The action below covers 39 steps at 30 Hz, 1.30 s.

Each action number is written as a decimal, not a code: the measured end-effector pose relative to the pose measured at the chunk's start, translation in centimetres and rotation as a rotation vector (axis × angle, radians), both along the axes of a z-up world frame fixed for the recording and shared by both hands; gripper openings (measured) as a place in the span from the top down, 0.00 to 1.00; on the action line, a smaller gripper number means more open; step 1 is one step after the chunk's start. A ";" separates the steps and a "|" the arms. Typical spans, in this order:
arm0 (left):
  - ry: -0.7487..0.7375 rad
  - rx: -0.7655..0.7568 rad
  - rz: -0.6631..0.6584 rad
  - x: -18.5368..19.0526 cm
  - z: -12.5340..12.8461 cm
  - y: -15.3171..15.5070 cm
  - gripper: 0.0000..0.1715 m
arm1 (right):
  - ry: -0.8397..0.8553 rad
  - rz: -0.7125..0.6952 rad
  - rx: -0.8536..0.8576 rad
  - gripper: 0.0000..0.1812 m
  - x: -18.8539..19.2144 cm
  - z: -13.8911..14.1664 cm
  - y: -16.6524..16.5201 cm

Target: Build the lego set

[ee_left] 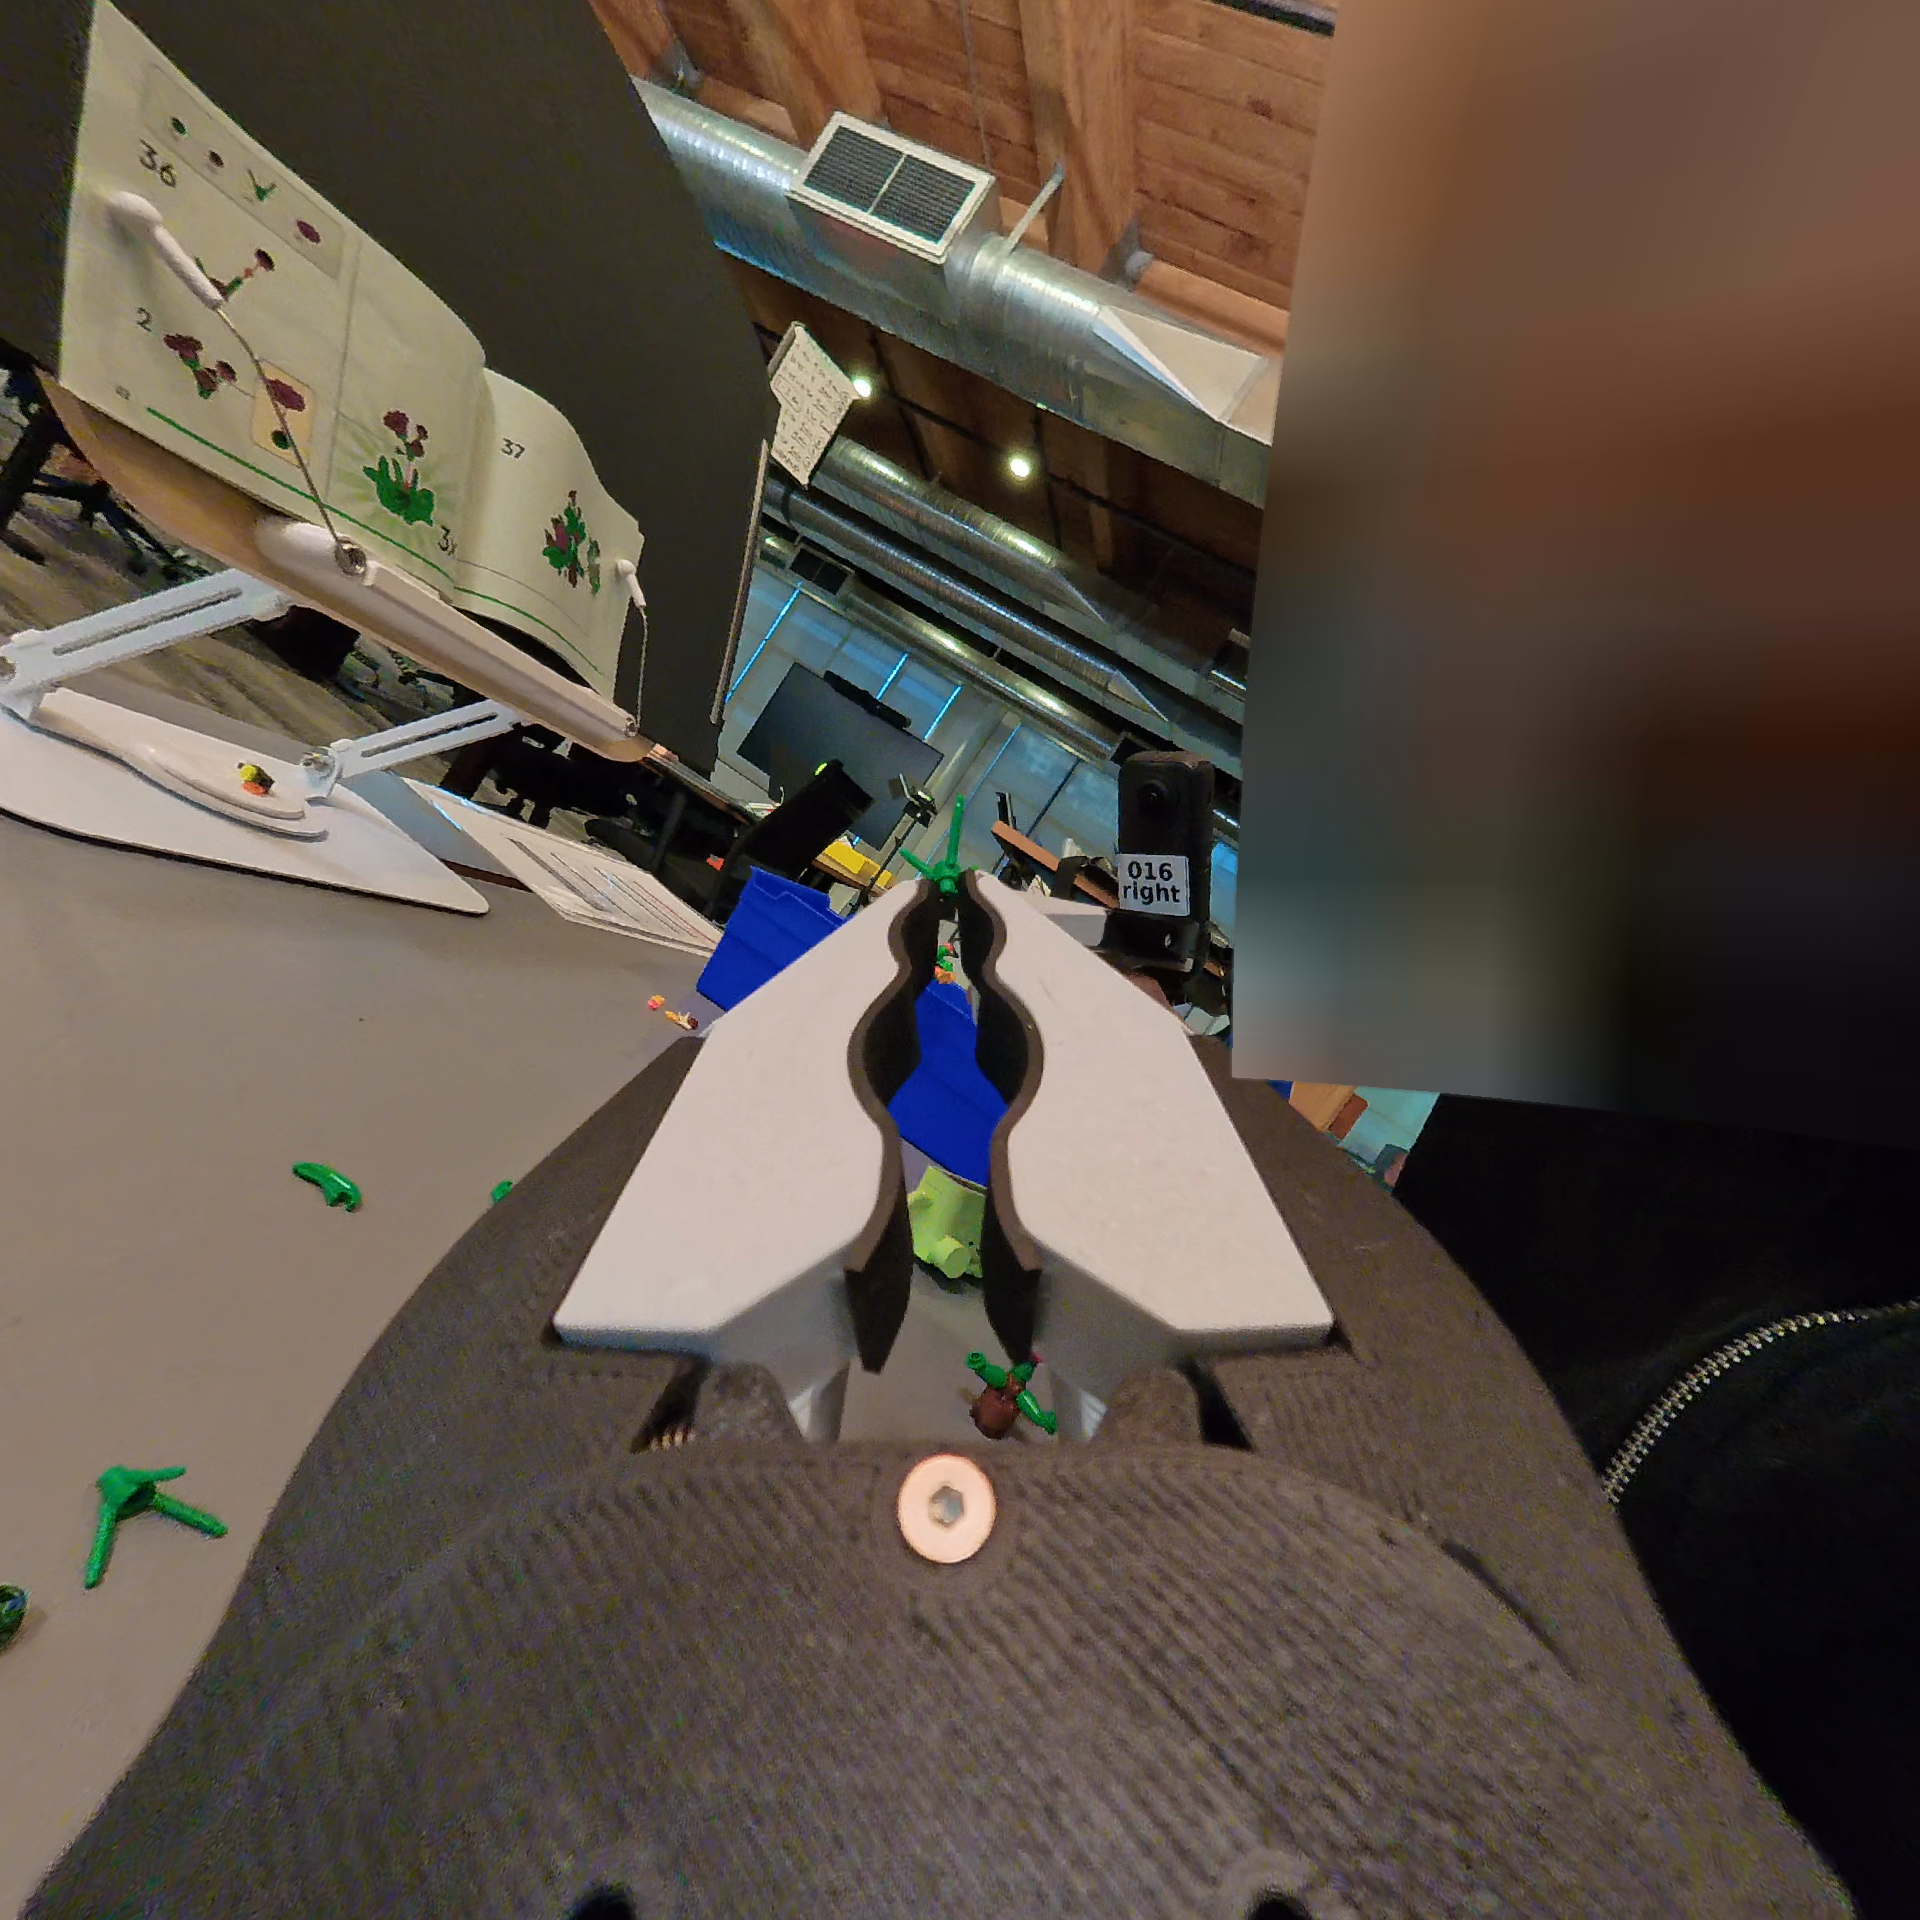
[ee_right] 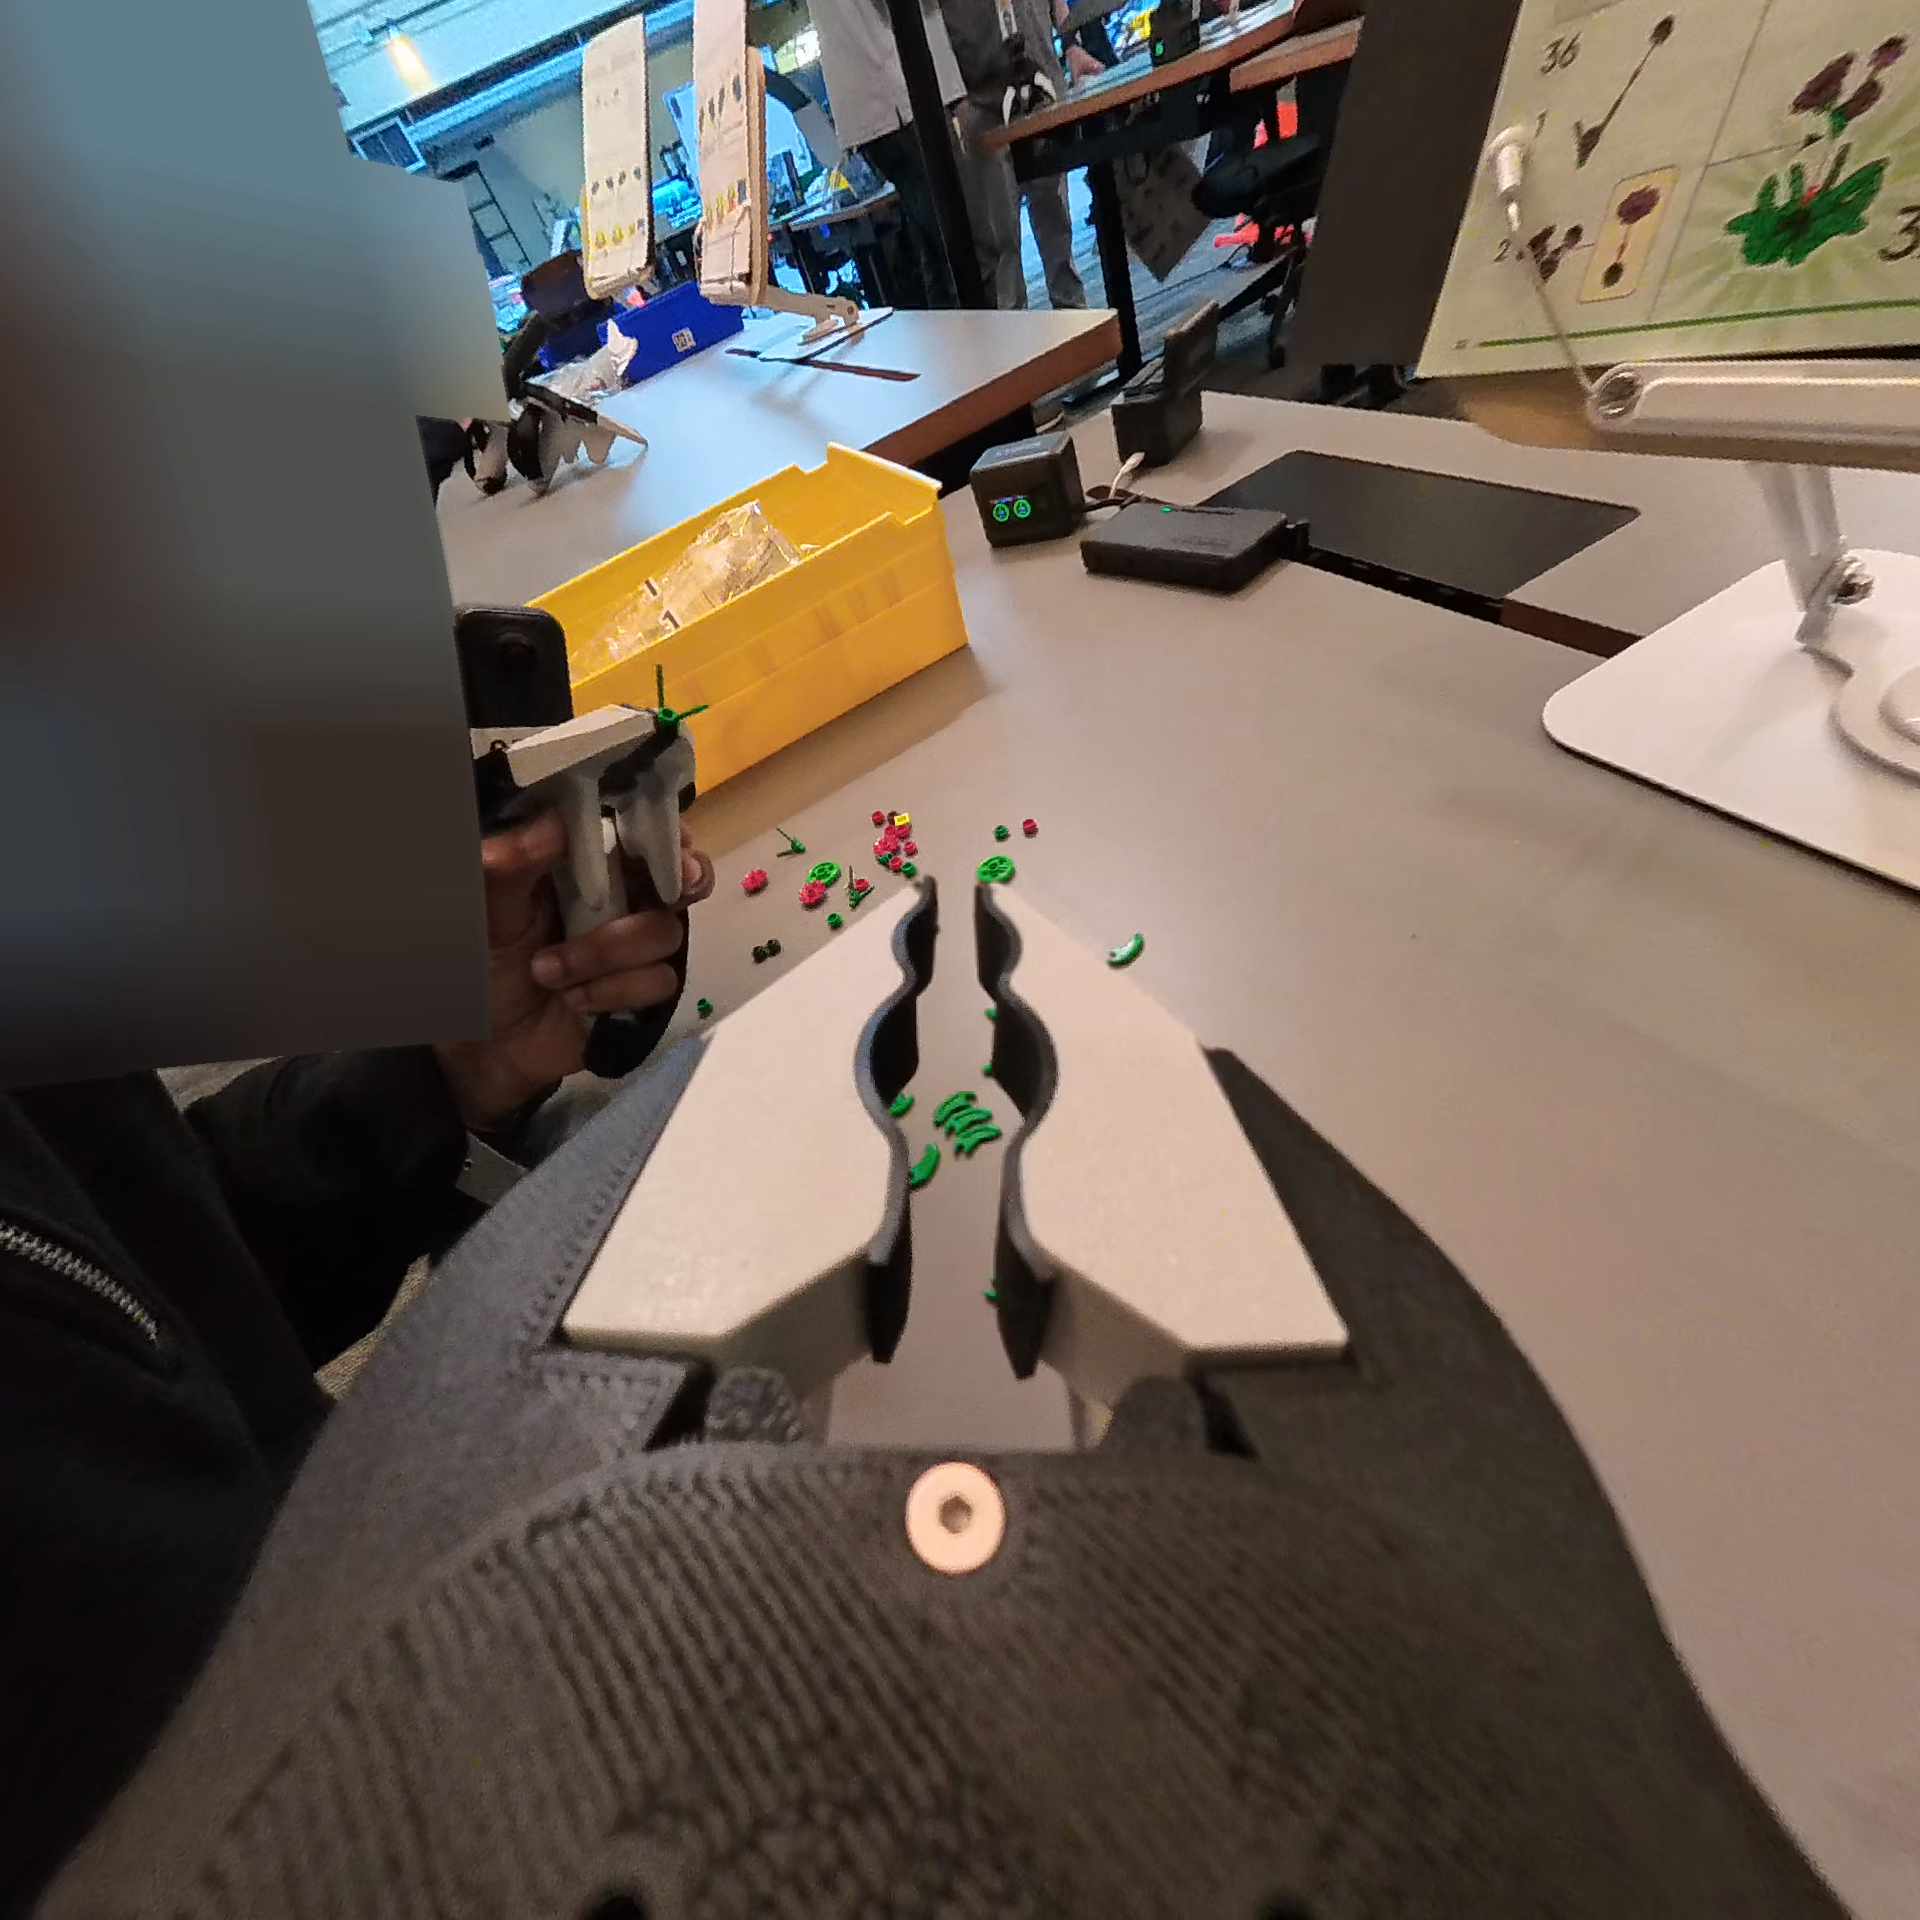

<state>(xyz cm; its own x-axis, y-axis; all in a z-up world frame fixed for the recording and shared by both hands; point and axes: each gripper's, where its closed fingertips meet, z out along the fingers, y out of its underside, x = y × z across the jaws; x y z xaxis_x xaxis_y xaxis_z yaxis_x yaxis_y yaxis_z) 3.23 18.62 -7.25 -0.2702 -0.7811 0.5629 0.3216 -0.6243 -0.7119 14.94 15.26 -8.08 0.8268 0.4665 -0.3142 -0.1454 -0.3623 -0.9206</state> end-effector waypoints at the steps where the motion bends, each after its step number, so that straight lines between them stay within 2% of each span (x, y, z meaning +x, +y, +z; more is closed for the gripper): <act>1: -0.003 -0.003 0.001 -0.1 0.0 0.0 0.99 | 0.008 0.009 -0.003 0.97 -0.2 0.0 0.0; 9: 0.041 0.009 0.037 0.0 -0.4 0.4 0.99 | 0.009 0.025 -0.007 0.98 -0.6 0.1 0.3; 18: 0.229 0.061 0.163 0.8 -2.5 1.5 0.99 | 0.004 0.024 -0.025 0.98 -0.6 -0.7 0.5; 22: 0.251 0.083 0.196 0.6 -2.5 1.9 0.99 | 0.011 0.030 -0.036 0.98 -0.7 -0.8 0.6; 29: 0.266 0.151 0.274 -1.2 -1.9 2.8 0.99 | -0.132 -0.021 -0.012 0.97 -0.8 1.6 -0.3; 32: 0.261 0.162 0.297 -2.3 -1.5 3.1 0.99 | -0.118 -0.005 -0.012 0.96 -2.4 2.5 -0.9; 36: 0.356 0.263 0.400 -5.3 -2.2 4.9 0.99 | -0.128 0.036 0.021 0.96 -5.9 3.5 -1.6; 39: 0.351 0.263 0.474 -7.8 -1.8 6.2 0.99 | -0.121 0.087 0.022 0.95 -9.1 3.6 -2.1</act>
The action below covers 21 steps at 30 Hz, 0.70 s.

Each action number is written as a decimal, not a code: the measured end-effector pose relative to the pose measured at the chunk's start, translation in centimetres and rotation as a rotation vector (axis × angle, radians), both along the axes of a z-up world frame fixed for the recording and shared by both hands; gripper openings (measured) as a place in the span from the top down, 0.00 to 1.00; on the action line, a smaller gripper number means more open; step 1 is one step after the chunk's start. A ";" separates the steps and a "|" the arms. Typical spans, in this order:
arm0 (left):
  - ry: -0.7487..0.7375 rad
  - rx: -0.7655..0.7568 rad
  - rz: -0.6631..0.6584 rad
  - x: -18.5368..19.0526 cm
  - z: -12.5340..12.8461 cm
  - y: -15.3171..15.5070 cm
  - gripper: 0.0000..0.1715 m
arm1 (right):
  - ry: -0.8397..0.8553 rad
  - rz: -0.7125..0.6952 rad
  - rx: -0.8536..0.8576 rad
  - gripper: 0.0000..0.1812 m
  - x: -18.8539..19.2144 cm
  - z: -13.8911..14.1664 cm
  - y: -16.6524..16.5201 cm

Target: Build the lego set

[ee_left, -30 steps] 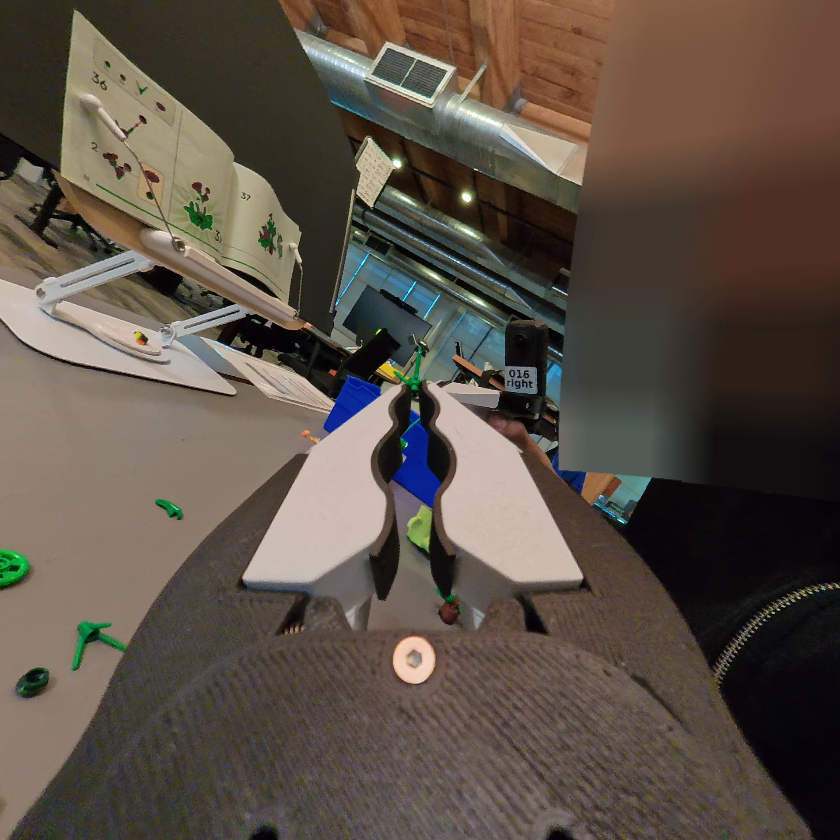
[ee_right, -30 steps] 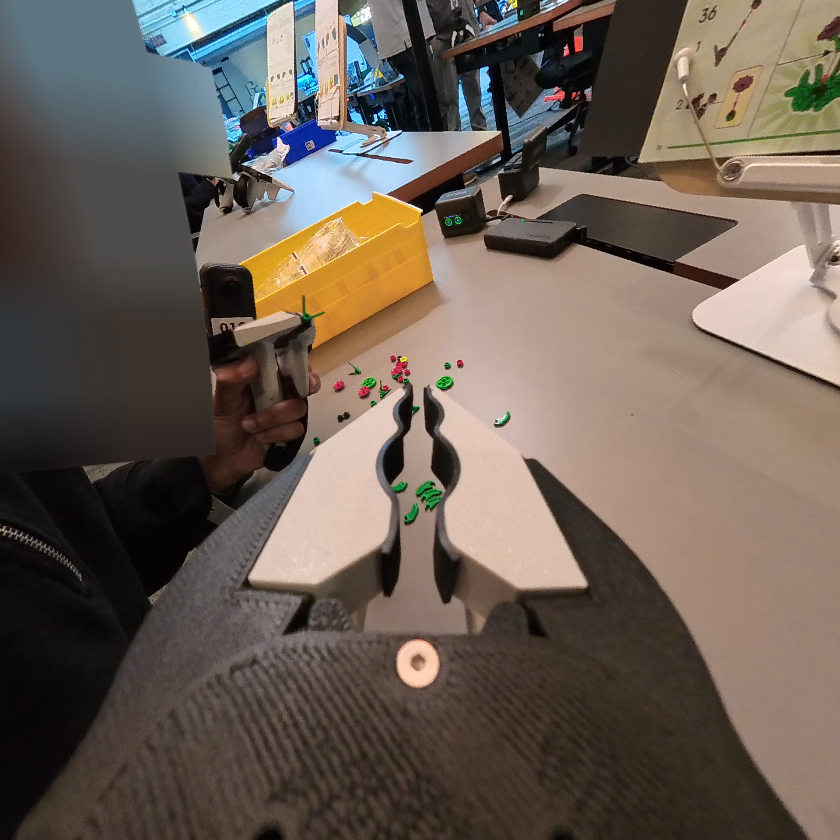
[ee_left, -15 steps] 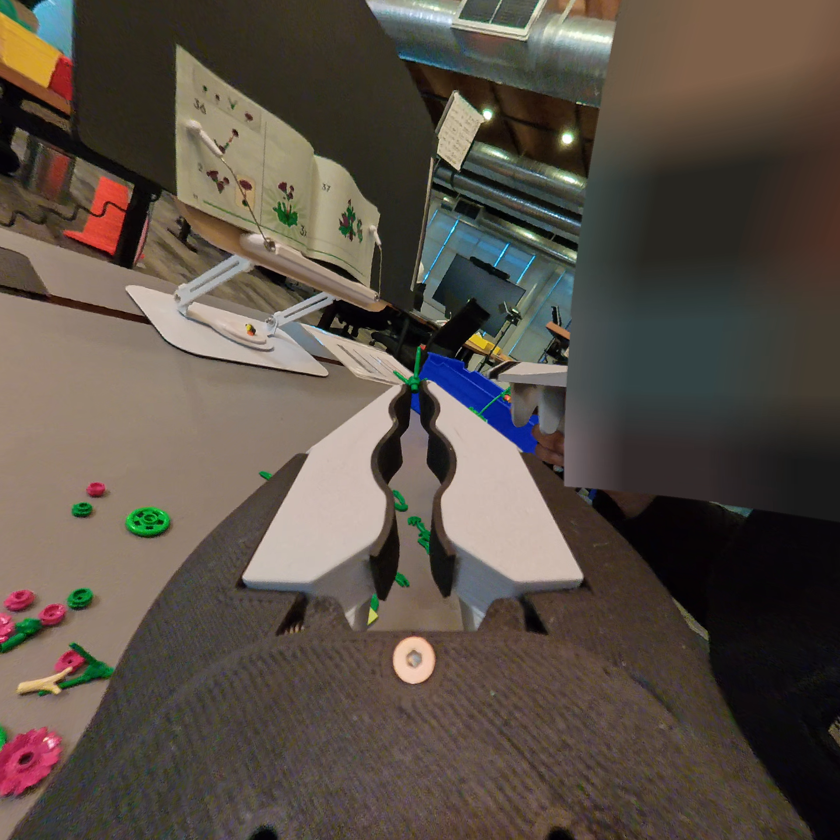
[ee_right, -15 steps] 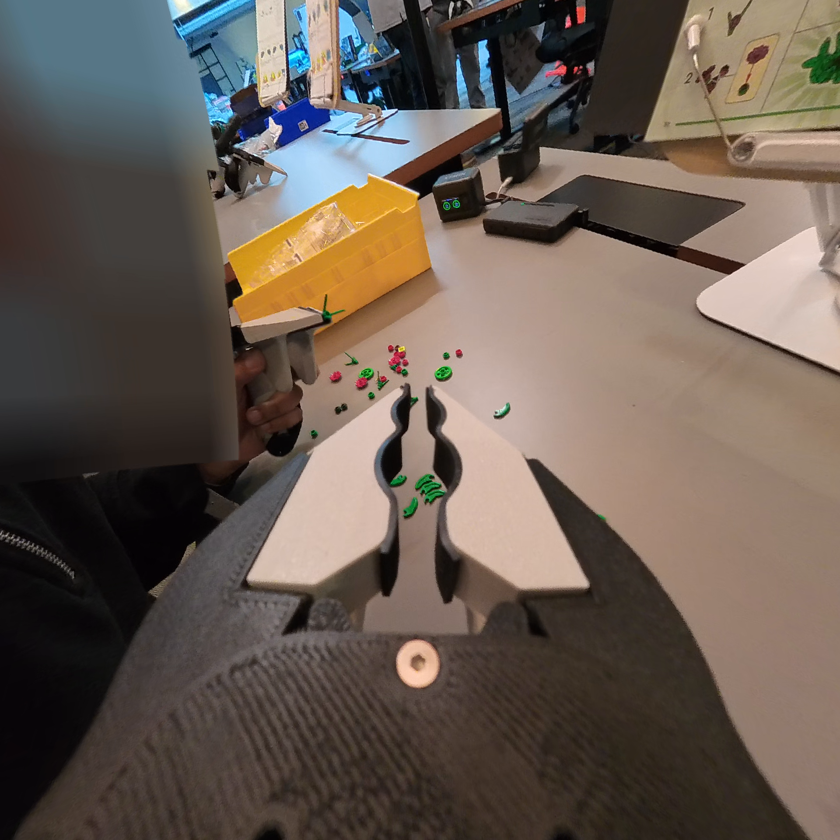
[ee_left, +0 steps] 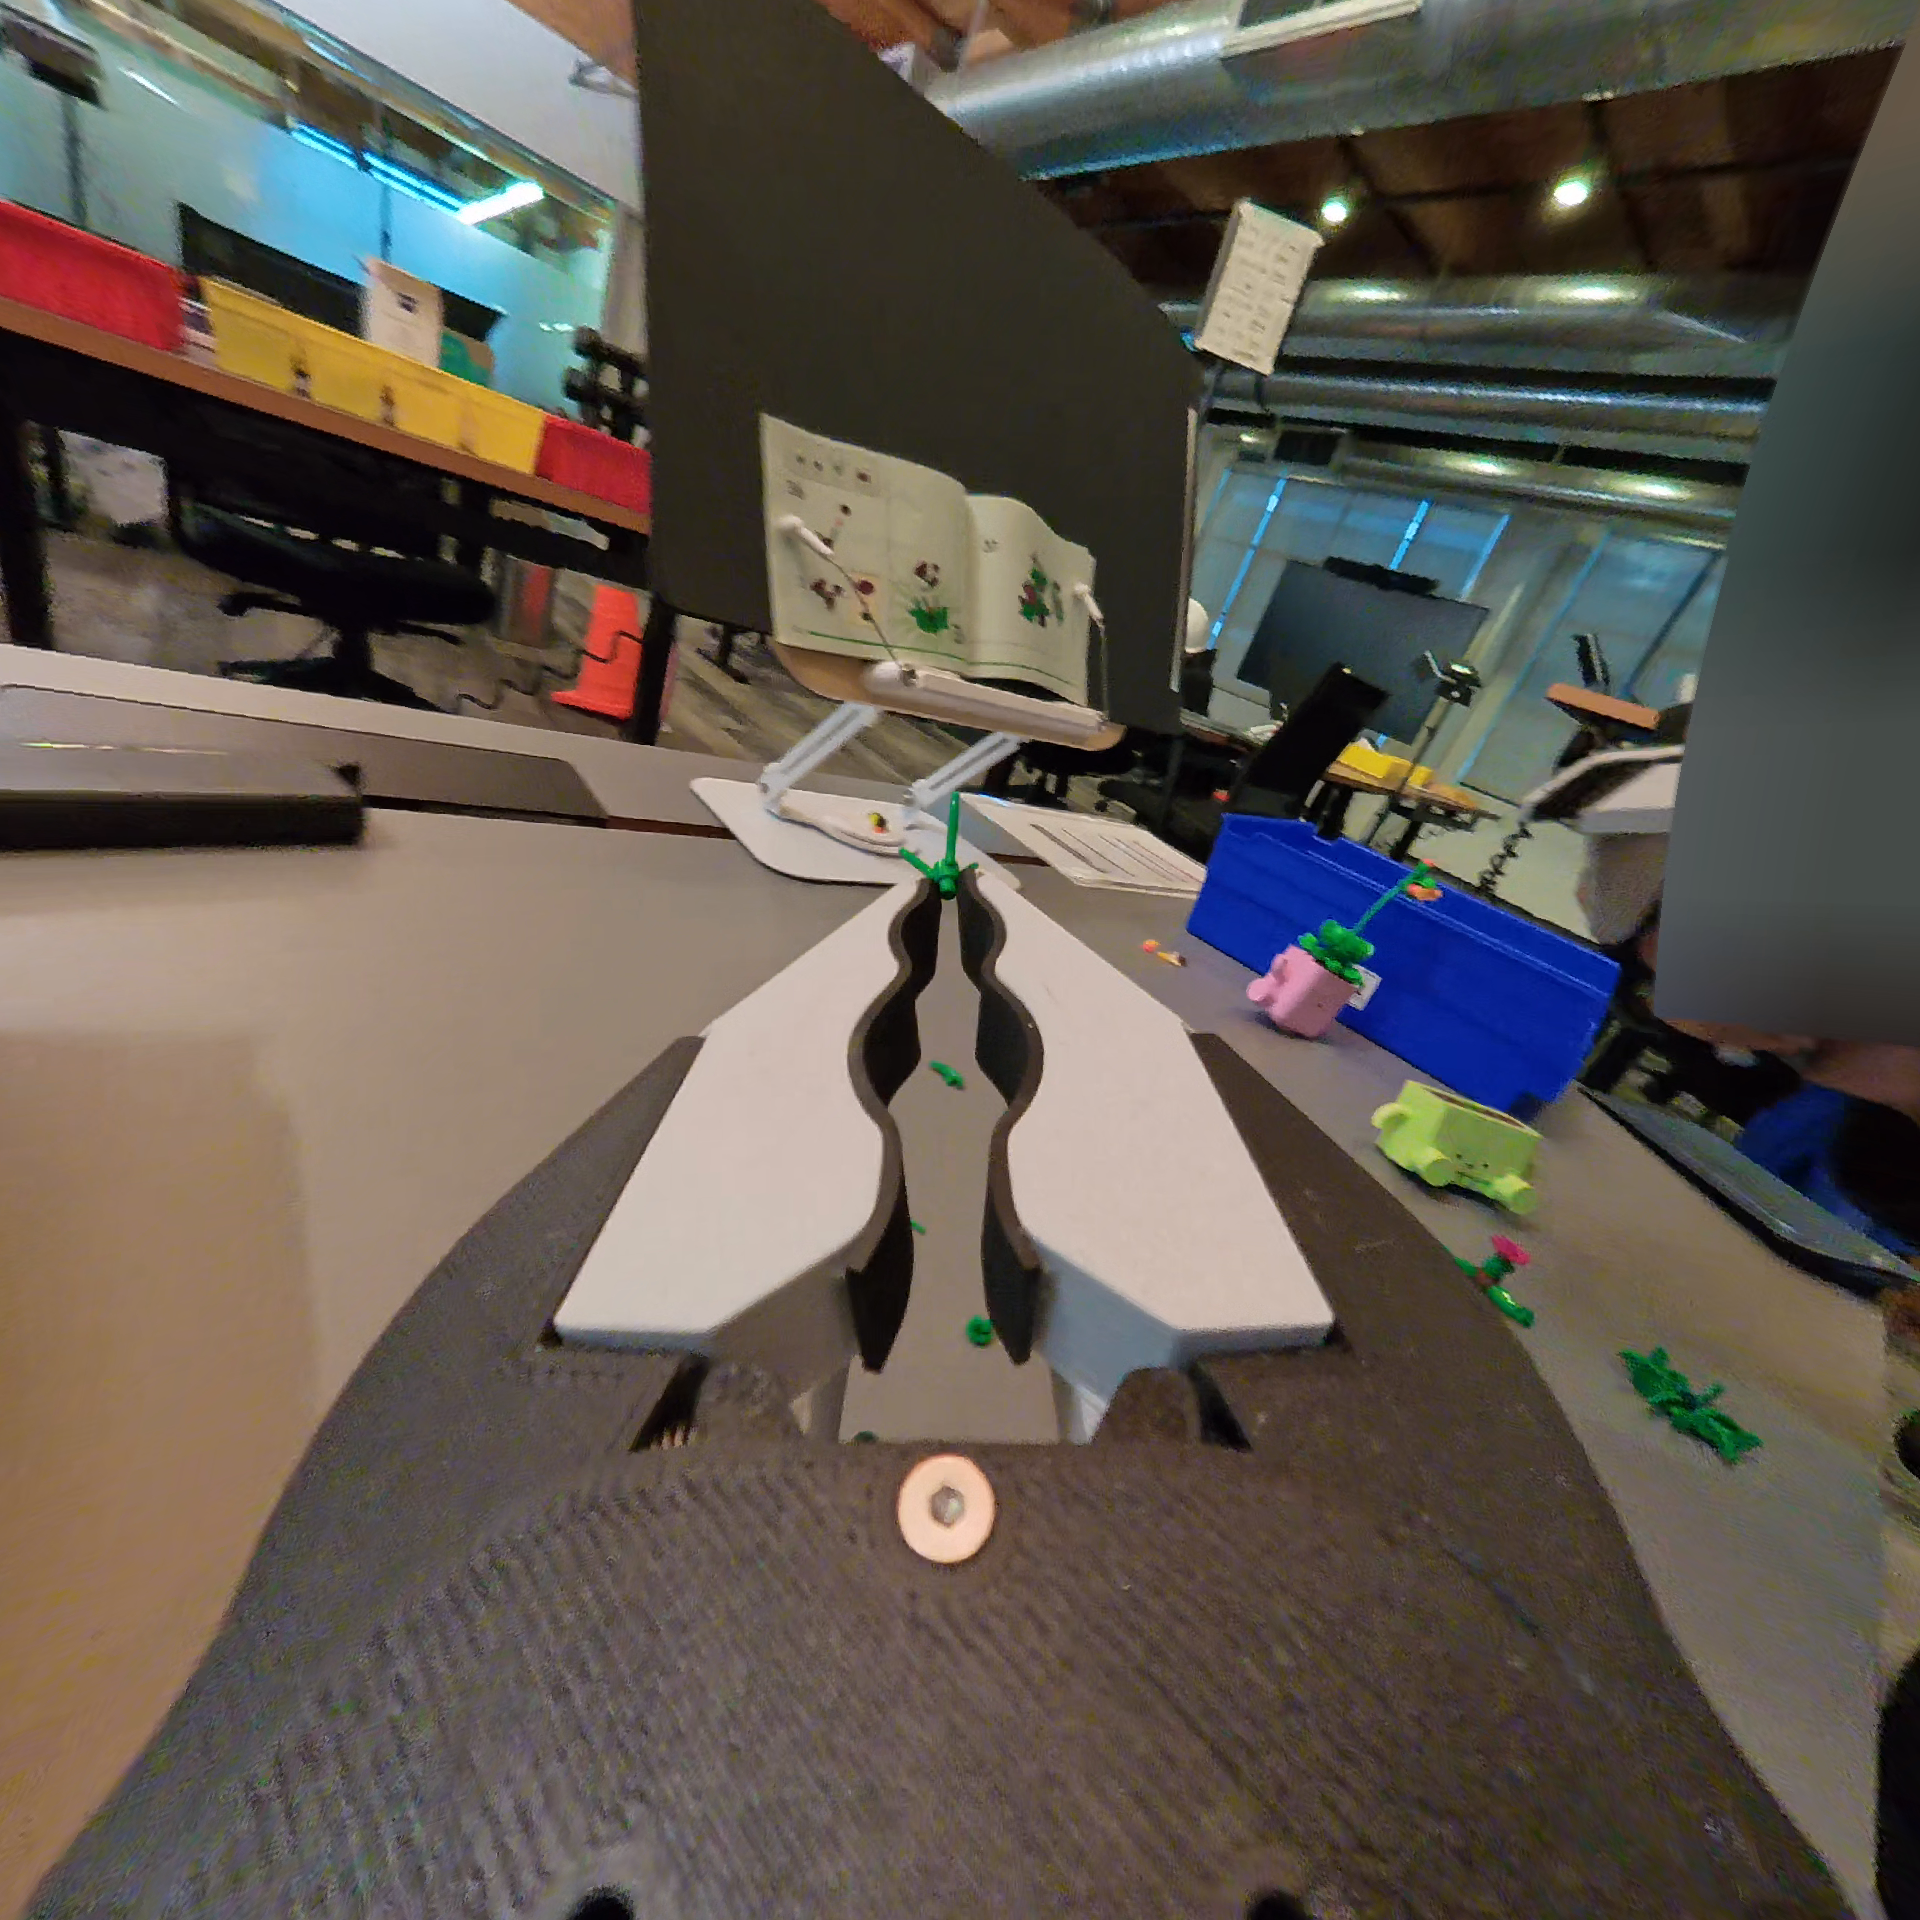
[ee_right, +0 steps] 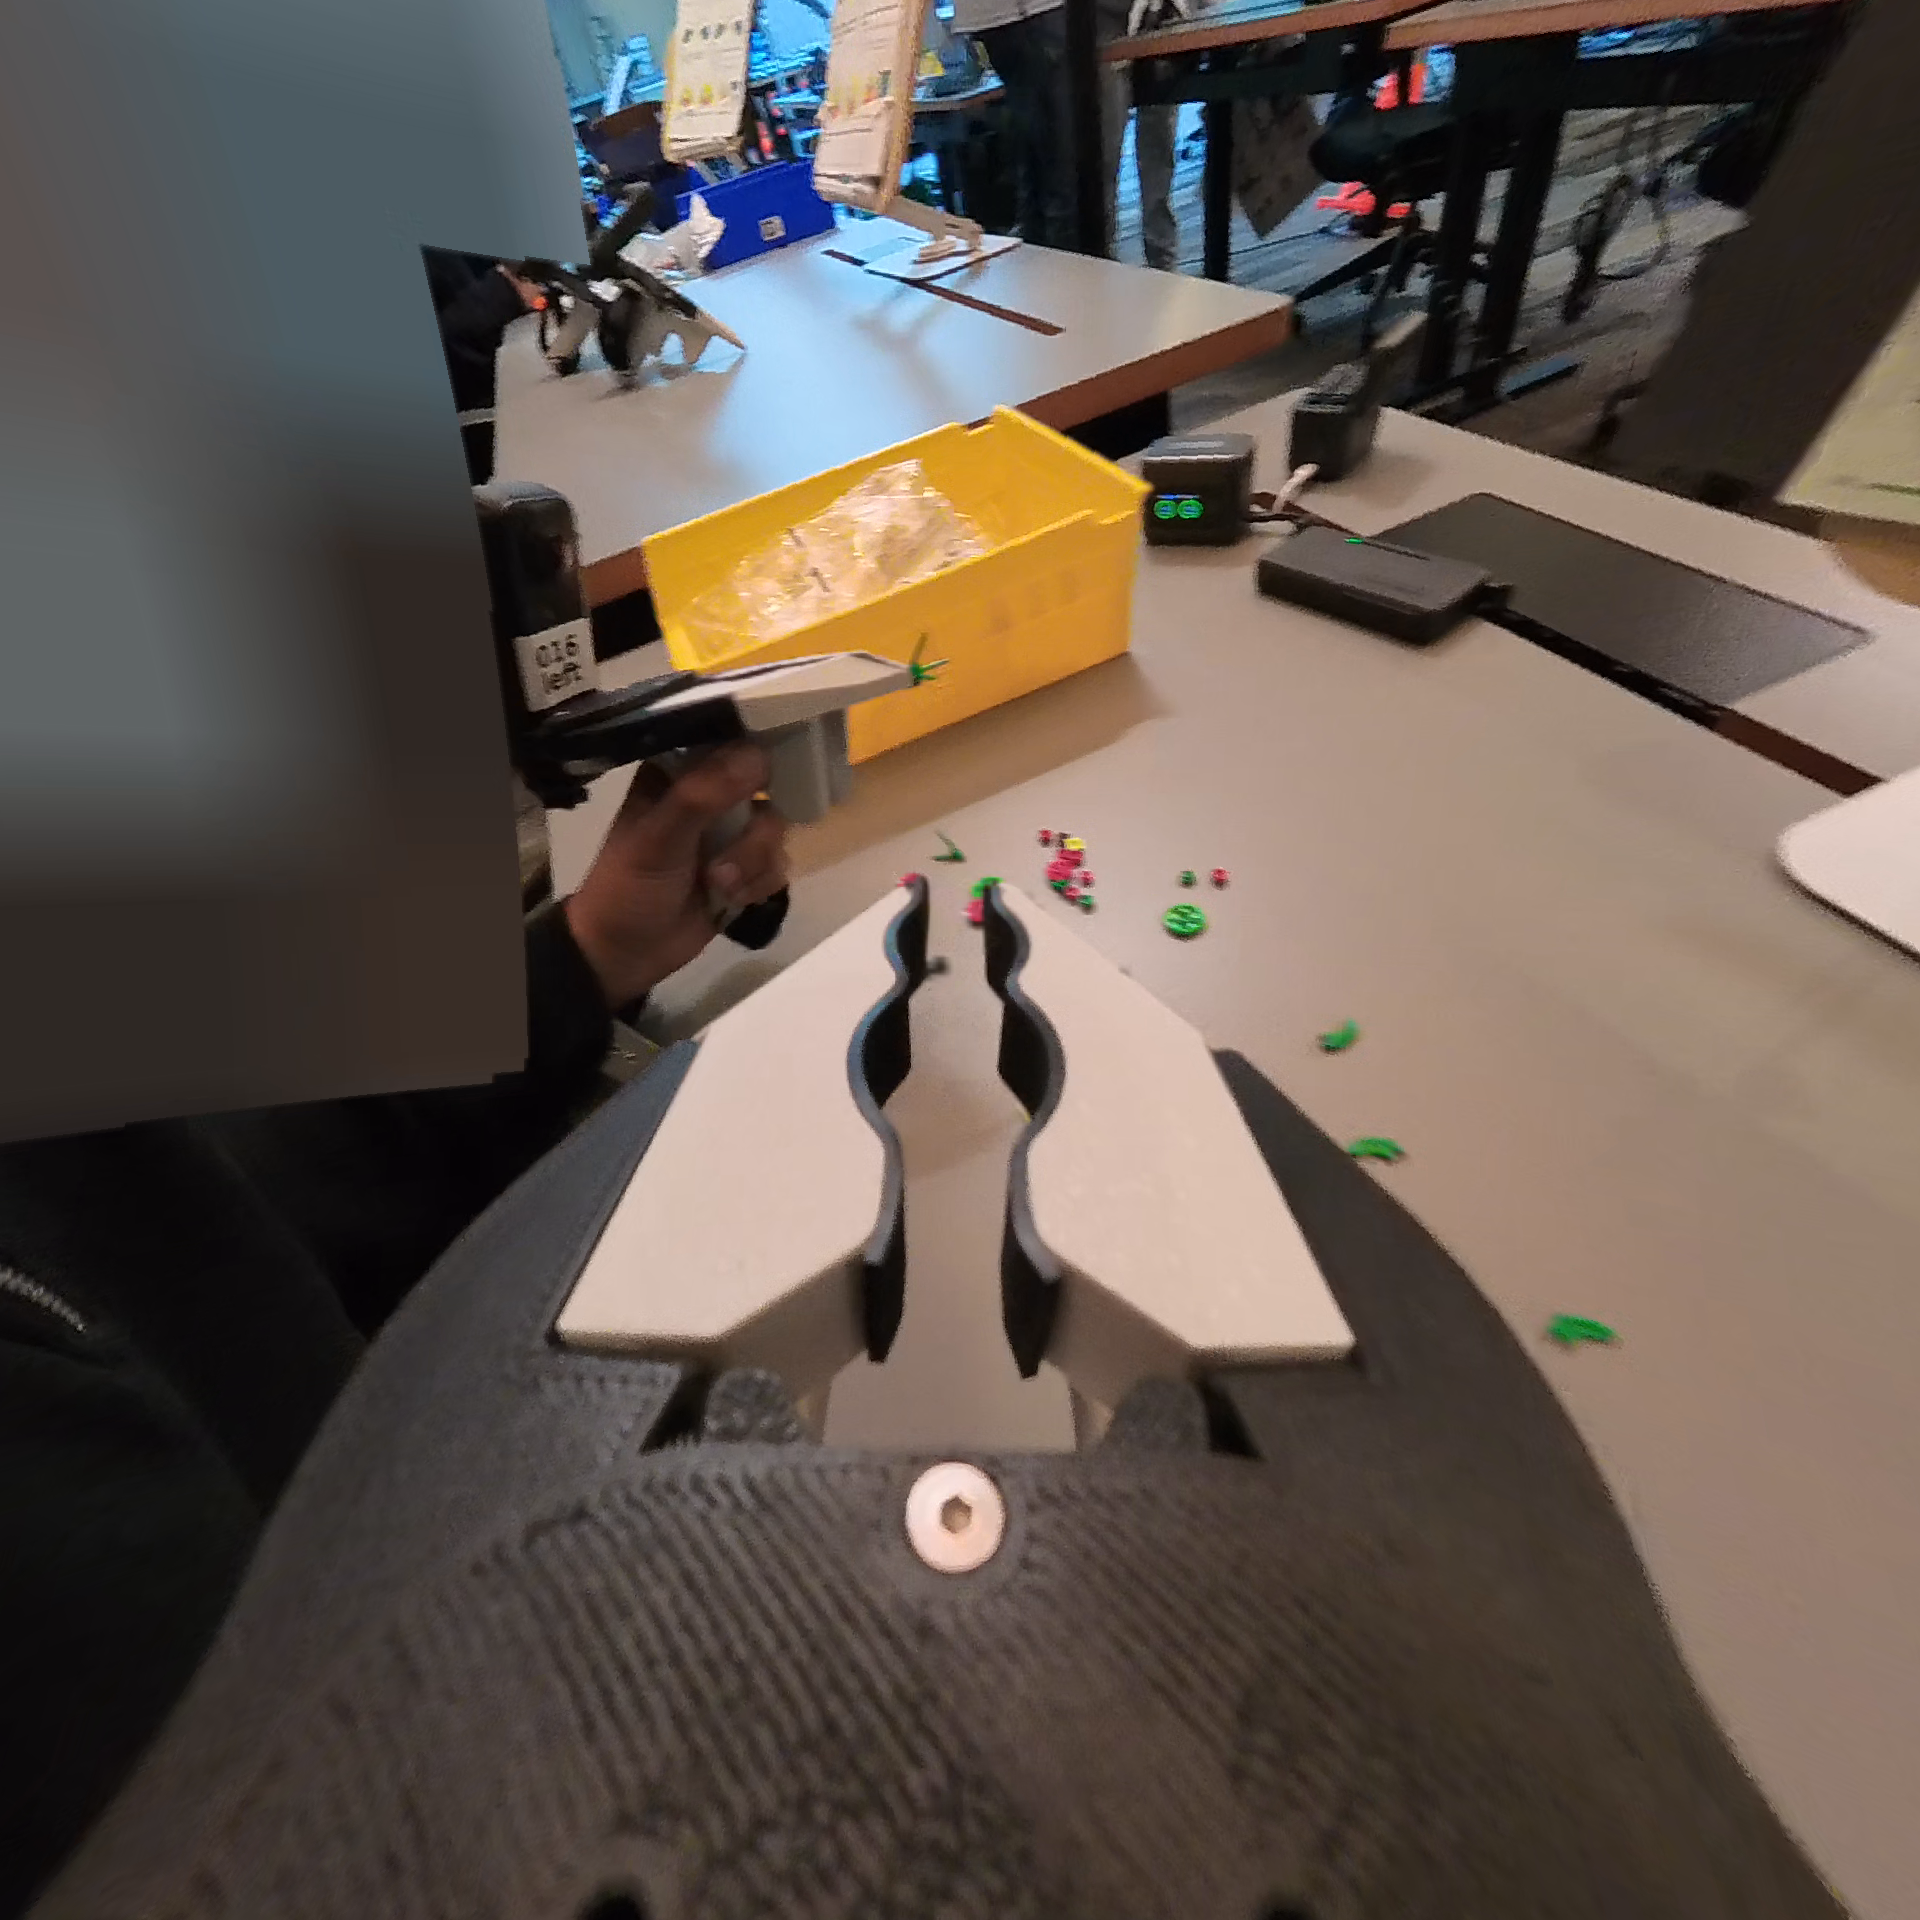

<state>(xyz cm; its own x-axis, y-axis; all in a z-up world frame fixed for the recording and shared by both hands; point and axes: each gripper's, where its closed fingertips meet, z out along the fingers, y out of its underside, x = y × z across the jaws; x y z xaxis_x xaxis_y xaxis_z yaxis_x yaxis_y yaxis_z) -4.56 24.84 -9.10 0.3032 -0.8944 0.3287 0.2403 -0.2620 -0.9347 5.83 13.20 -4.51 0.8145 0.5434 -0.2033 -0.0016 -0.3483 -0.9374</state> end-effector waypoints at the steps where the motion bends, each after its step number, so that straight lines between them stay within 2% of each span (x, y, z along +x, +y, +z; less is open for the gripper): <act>1: 0.002 -0.002 0.025 -0.6 -0.1 0.4 0.99 | 0.018 0.022 -0.002 0.95 -1.2 0.1 -0.2; 4: 0.018 0.005 0.068 -1.4 0.0 0.4 0.99 | 0.057 0.083 -0.020 0.94 -4.9 -0.5 -0.5; 6: 0.062 0.033 0.100 -1.8 -0.1 0.2 0.99 | 0.014 0.089 -0.029 0.93 -6.6 -2.4 0.0; 10: 0.155 0.078 0.142 -2.7 -0.7 0.0 0.99 | -0.251 0.037 -0.148 0.92 -7.2 -10.7 3.3; 12: 0.164 0.078 0.151 -3.2 -0.7 0.2 0.99 | -0.281 0.026 -0.227 0.90 -8.1 -13.6 4.5; 15: 0.166 0.066 0.177 -4.0 -1.1 0.9 0.99 | -0.233 0.026 -0.287 0.86 -10.1 -15.3 5.7; 17: 0.151 0.047 0.174 -4.0 -1.3 1.2 0.99 | -0.260 -0.007 -0.292 0.86 -10.3 -16.0 6.7; 21: 0.101 0.025 0.152 -3.7 -0.9 1.4 0.99 | -0.309 -0.116 -0.218 0.92 -8.9 -16.0 10.6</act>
